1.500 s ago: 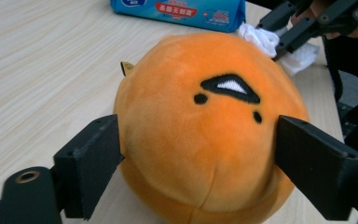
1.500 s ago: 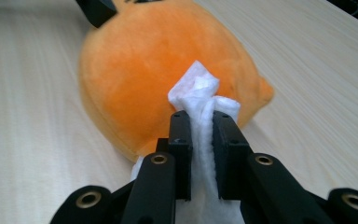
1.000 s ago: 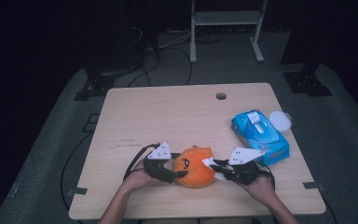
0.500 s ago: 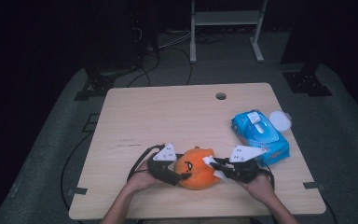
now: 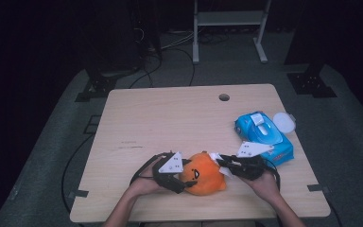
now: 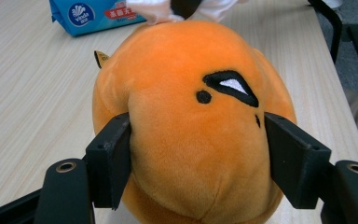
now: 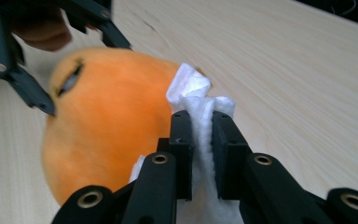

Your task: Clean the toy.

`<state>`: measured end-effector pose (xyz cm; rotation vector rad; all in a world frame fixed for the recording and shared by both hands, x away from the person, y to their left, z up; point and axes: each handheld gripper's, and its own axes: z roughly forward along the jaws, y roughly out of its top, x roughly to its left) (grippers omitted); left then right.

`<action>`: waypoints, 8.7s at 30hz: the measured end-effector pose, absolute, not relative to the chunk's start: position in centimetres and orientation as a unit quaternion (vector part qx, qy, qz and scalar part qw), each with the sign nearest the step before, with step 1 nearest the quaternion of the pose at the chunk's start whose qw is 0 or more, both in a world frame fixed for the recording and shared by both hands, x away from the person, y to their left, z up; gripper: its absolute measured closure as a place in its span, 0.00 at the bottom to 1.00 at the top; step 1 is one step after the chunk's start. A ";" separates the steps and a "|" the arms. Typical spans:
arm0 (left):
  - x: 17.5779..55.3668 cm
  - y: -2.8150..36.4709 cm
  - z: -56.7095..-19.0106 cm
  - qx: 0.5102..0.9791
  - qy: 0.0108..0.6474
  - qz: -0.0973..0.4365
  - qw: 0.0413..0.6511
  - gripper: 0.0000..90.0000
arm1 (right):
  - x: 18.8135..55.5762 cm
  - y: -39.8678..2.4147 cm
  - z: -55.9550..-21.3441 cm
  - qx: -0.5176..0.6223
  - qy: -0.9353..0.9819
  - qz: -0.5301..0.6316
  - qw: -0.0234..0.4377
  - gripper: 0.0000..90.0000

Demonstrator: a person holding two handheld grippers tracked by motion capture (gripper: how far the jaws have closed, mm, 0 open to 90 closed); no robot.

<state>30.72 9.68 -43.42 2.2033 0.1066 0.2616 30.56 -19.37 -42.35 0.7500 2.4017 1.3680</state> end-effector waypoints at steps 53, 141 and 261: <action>30.6 7.8 -43.6 0.873 0.090 0.104 0.467 0.29 | 29.5 -18.5 -41.3 0.232 0.828 0.494 0.130 0.88; 29.2 6.6 -43.2 0.868 0.061 0.154 0.468 0.33 | 29.5 -17.9 -40.4 0.225 0.831 0.488 0.146 0.88; 32.9 9.2 -43.2 0.837 0.192 0.062 0.508 0.26 | 28.6 -18.7 -42.0 0.215 0.850 0.465 0.126 0.88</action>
